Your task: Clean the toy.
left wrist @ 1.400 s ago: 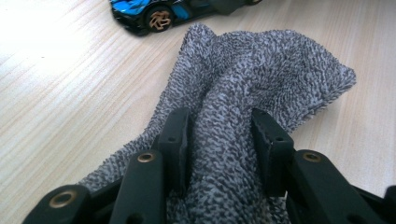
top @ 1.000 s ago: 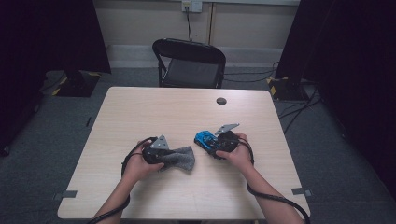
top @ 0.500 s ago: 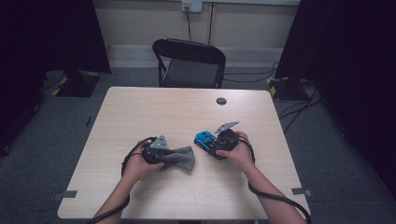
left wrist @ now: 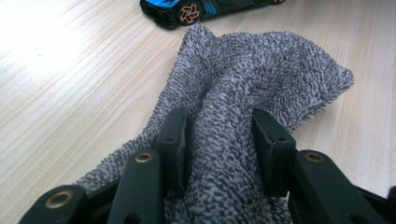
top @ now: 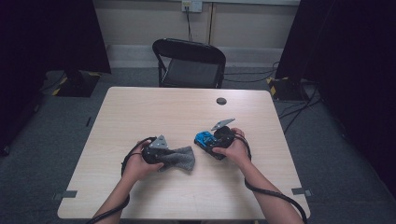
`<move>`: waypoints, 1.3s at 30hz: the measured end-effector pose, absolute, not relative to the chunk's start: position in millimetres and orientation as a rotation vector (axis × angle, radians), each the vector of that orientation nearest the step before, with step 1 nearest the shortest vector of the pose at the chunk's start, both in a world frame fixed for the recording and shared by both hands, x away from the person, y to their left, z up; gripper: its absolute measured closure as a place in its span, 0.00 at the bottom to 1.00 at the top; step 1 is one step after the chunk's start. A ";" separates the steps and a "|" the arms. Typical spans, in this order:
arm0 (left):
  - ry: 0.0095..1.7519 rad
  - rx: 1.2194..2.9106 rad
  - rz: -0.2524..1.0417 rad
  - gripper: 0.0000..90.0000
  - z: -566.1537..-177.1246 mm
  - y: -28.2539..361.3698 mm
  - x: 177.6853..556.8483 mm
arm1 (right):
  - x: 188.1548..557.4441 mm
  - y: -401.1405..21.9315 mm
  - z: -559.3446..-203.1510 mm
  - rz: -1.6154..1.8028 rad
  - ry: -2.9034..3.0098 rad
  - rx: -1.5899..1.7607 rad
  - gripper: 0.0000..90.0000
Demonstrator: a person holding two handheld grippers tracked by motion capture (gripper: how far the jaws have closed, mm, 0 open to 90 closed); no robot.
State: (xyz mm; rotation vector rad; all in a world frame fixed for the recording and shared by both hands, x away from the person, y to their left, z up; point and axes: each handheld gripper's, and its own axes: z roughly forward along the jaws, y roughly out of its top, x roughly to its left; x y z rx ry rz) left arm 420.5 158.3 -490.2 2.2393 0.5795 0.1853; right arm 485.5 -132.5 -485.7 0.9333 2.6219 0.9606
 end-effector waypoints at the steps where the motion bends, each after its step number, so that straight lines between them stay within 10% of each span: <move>1: 0.580 2.238 0.188 0.67 -490.3 158.3 420.4 | 485.7 -131.7 -486.8 0.960 2.617 0.934 0.24; 39: 0.583 2.230 0.182 0.66 -491.3 158.8 421.1 | 484.6 -128.1 -485.0 0.874 2.647 0.940 0.28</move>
